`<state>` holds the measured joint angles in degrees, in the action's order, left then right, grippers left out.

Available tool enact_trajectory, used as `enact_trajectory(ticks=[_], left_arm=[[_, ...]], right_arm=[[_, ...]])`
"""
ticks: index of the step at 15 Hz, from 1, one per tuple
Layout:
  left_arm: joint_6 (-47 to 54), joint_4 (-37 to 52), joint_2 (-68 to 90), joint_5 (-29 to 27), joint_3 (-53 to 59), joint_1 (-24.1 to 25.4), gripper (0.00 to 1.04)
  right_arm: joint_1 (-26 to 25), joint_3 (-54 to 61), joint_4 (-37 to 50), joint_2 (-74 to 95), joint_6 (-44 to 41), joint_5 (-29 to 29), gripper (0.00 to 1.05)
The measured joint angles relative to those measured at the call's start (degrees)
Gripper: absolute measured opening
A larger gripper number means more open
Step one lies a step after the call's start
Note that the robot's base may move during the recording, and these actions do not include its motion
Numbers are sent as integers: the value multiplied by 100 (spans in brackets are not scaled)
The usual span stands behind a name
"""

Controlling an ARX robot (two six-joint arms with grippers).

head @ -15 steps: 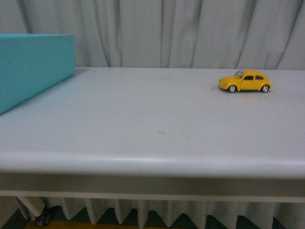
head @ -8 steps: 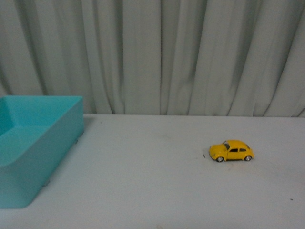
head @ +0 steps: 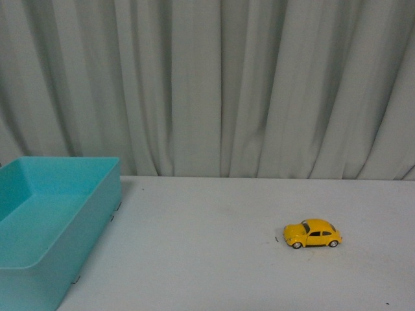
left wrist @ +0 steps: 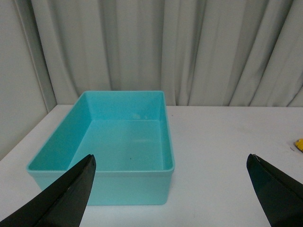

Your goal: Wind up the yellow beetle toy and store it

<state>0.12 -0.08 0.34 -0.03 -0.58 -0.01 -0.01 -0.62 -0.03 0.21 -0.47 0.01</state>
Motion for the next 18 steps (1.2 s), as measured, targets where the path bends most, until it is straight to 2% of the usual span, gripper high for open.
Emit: enact_trajectory(ticks=[18], left_arm=[[0, -4, 0, 0, 0, 0, 98]], right_arm=[[0, 0, -15, 0, 0, 0, 98]])
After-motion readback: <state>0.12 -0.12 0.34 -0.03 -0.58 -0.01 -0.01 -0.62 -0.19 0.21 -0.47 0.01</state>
